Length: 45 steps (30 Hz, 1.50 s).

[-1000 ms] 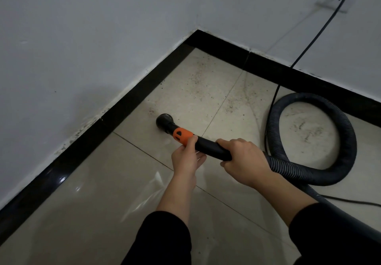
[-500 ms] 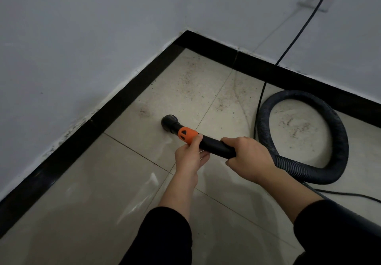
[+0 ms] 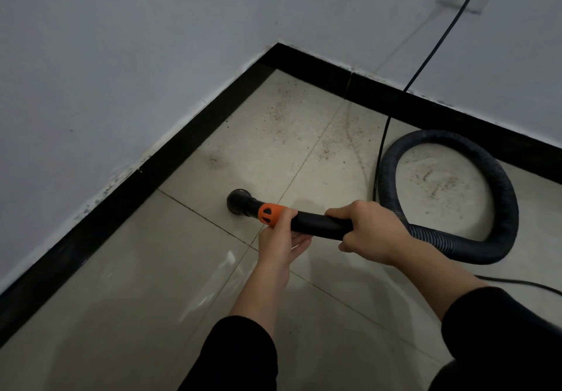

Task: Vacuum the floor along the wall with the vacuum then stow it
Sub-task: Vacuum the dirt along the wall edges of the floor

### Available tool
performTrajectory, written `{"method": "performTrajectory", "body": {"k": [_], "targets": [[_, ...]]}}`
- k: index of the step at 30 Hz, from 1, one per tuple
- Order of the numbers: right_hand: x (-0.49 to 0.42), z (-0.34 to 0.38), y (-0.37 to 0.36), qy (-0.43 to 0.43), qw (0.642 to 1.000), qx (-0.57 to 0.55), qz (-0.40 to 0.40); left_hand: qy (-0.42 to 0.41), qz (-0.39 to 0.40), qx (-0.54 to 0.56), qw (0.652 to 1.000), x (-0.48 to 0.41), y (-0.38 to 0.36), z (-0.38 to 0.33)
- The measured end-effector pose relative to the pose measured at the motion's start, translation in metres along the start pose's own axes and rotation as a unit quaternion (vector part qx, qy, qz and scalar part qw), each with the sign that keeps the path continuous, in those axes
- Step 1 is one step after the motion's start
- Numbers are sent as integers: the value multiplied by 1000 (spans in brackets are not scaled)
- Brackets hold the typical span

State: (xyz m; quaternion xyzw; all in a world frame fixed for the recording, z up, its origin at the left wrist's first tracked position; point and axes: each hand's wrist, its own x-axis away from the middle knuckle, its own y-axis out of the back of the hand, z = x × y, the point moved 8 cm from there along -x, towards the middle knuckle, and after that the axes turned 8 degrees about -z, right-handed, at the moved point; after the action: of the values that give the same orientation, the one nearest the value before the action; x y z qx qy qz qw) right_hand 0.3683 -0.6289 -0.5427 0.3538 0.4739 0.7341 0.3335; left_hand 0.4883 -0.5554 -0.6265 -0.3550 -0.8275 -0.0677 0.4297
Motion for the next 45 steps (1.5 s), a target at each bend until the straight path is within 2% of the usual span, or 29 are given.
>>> {"method": "performTrajectory", "body": {"k": [8,15,20,24,29,32,37,45], "targets": [[-2,31,-9,58,998,-3,27,1,-29,27,999,4,31,1],[-7,48,-17,75,997,7,10,6,-60,11,998,-2,47,-14],[-11,48,-16,67,997,22,-17,22,-32,-28,999,-10,40,-29],[-18,41,-18,43,998,26,-35,34,7,-107,994,-21,30,-44],[-43,36,-18,6,999,8,-33,43,39,-151,987,-41,19,-66],[-61,39,-13,-12,1000,14,-8,42,47,-140,988,-56,16,-79],[-98,40,-4,-39,995,28,90,11,22,-85,996,-72,6,-83],[-111,27,-26,10,997,1,74,-59,-23,-50,997,-88,6,-76]]}}
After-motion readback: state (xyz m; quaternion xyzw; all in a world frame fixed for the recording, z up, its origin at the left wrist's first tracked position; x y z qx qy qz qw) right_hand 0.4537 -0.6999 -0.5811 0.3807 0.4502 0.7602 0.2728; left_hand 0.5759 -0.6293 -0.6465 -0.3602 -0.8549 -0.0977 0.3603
